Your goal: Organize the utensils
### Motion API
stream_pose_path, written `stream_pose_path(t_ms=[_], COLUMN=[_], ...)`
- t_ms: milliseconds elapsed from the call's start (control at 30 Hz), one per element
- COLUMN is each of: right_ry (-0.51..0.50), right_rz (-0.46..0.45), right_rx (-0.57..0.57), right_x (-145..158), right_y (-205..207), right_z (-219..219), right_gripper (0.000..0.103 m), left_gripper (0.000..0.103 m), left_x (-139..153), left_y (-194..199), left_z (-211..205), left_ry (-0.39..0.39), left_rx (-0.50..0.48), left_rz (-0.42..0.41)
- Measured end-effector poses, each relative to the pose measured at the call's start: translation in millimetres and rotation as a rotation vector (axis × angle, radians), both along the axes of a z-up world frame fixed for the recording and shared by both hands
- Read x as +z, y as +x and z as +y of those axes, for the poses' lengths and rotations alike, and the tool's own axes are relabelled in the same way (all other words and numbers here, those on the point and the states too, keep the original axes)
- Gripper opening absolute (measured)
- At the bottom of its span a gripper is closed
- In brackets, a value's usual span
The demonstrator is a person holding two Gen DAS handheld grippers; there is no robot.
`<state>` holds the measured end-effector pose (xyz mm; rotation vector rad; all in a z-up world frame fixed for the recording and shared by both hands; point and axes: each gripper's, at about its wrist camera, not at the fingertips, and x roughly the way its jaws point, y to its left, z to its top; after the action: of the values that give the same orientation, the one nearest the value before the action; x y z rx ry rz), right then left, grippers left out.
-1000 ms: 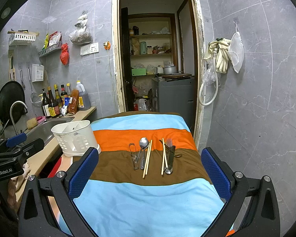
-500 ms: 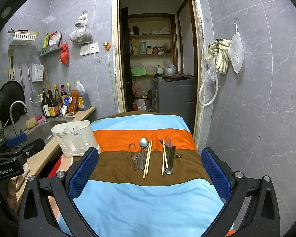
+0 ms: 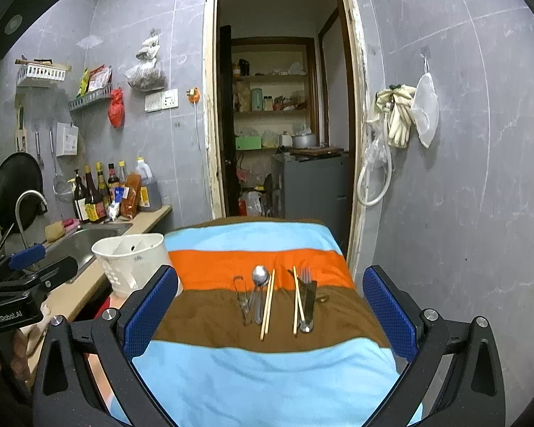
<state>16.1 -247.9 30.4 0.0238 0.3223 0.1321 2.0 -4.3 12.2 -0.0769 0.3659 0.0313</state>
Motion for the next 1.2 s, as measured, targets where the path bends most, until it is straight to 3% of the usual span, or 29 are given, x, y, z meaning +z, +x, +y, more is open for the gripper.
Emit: stream_pose_path(t_ms=[300,567,867,1200], right_ry=[-0.026,-0.008,-0.012,0.036], right_rz=[-0.008,0.035,0.135,0.278], right_rx=[0.011,-0.005,0.026,0.062], right_x=[12,7,-18,-75], right_y=[10,39,114,208], right_z=[4,-14,-44,-67], right_gripper=[0.102,0.102,0.102,0.102], left_gripper=[0.101,0.101,0.101,0.101], left_x=[13,3,-24,-75], left_y=[19,48,116,198], left_z=[2,-9,-32,-44], left_ry=[-0.006,-0.009,-0.027,-0.066], left_rx=[0.028,-0.001,-0.049,-0.031], left_rz=[-0.055,-0.020,0.080,0.247])
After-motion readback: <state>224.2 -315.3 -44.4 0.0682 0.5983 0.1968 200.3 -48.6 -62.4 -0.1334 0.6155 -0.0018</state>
